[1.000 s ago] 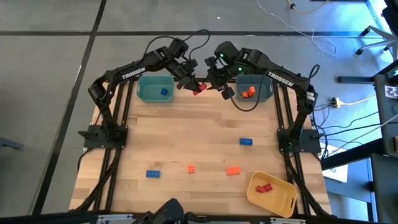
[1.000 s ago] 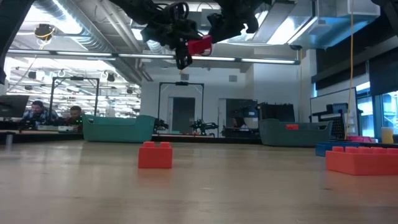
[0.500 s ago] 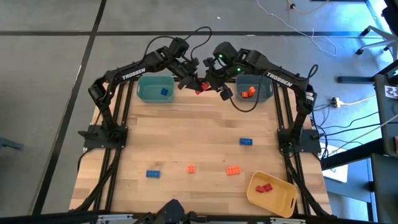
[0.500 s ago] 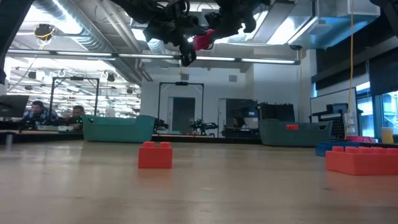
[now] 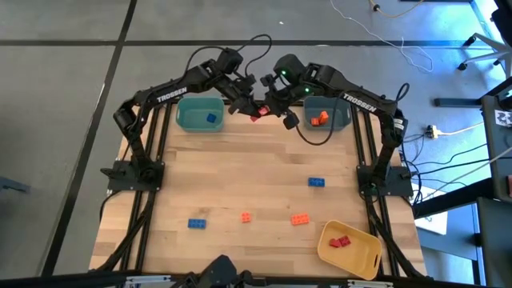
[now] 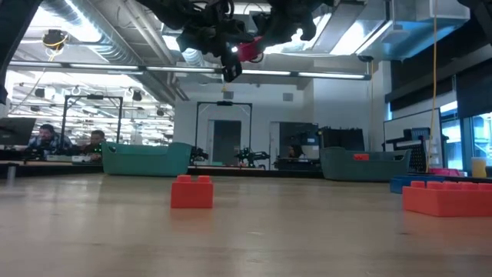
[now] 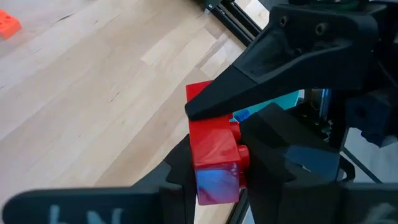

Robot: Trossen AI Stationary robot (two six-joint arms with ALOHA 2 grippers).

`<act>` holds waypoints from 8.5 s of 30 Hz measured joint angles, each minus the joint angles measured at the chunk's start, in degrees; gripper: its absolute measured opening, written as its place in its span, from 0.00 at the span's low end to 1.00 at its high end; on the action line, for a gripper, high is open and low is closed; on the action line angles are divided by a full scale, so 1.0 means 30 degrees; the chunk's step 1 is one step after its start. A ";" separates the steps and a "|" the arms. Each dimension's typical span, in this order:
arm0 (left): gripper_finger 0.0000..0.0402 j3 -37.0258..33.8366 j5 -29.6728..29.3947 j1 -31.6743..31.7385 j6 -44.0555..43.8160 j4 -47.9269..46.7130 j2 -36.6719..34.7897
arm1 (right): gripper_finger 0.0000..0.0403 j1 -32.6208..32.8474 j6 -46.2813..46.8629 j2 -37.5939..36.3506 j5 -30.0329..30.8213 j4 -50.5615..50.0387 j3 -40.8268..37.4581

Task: Sort & place blocks by color
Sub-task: Put the red game piece into the yellow bin, then put the orange game piece into the dark blue bin

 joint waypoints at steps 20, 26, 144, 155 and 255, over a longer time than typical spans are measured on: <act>0.55 0.0015 -0.2406 0.0515 -0.0138 -0.1322 0.0007 | 0.23 0.0102 0.1547 -0.0015 0.2417 -0.0611 -0.0015; 0.55 0.0015 -0.2699 0.0999 -0.0065 -0.1510 0.0007 | 0.23 0.0102 0.1992 -0.0484 0.3020 -0.0888 -0.0015; 0.56 -0.0007 -0.8965 -0.6805 0.9674 -0.6218 0.0015 | 0.34 2.3774 4.7924 -0.9377 0.4528 0.6828 -2.2638; 0.56 0.0000 -0.8943 -0.6805 0.7855 -0.6467 0.0015 | 0.31 2.2451 4.6809 -1.0884 0.4280 0.4800 -1.9452; 0.54 -0.6329 -2.2188 -1.9929 -0.8299 -0.0735 0.3053 | 0.31 1.8084 3.5399 -1.1803 1.6569 -1.1212 -0.9537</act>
